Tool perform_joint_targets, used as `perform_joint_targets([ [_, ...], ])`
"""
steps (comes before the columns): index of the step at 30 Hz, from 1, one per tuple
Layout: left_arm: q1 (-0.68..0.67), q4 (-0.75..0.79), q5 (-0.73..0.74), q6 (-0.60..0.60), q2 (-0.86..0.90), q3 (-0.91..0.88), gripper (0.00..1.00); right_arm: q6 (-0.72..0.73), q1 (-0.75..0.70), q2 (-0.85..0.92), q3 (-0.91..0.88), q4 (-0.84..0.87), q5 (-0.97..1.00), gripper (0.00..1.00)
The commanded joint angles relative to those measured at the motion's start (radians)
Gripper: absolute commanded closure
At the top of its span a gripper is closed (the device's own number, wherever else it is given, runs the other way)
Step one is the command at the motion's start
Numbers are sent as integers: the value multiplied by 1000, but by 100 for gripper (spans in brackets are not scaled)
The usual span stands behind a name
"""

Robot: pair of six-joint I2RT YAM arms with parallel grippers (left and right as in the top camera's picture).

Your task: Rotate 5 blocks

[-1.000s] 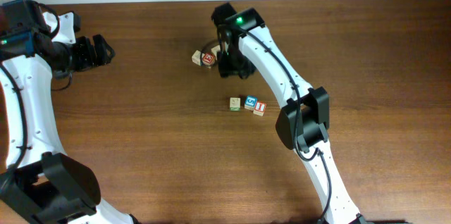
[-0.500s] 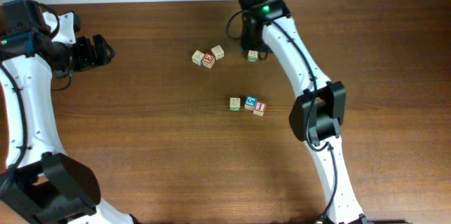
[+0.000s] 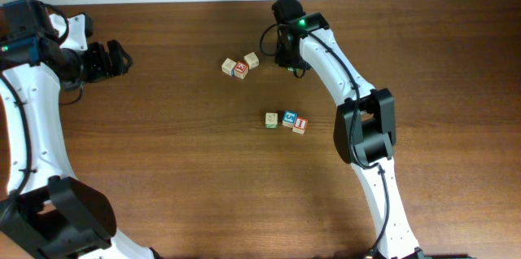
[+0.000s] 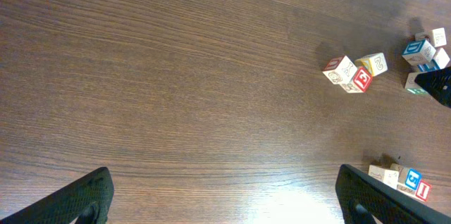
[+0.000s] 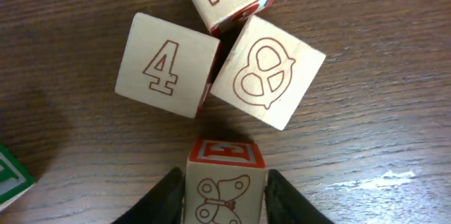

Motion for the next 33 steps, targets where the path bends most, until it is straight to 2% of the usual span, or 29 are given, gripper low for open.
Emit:
perform_joint_targets([
  [1, -3, -2, 11, -10, 1, 22, 1, 2, 3, 5, -5, -1, -29, 65],
  [7, -3, -2, 11, -10, 1, 22, 1, -60, 11, 5, -5, -11, -207, 69],
  [14, -3, -2, 11, -10, 1, 22, 1, -63, 84, 5, -5, -139, -389, 68],
  [23, -3, -2, 11, -10, 1, 22, 1, -62, 193, 5, -5, -262, -396, 67],
  [33, -3, -2, 11, -10, 1, 22, 1, -62, 199, 5, -5, -407, -350, 67],
])
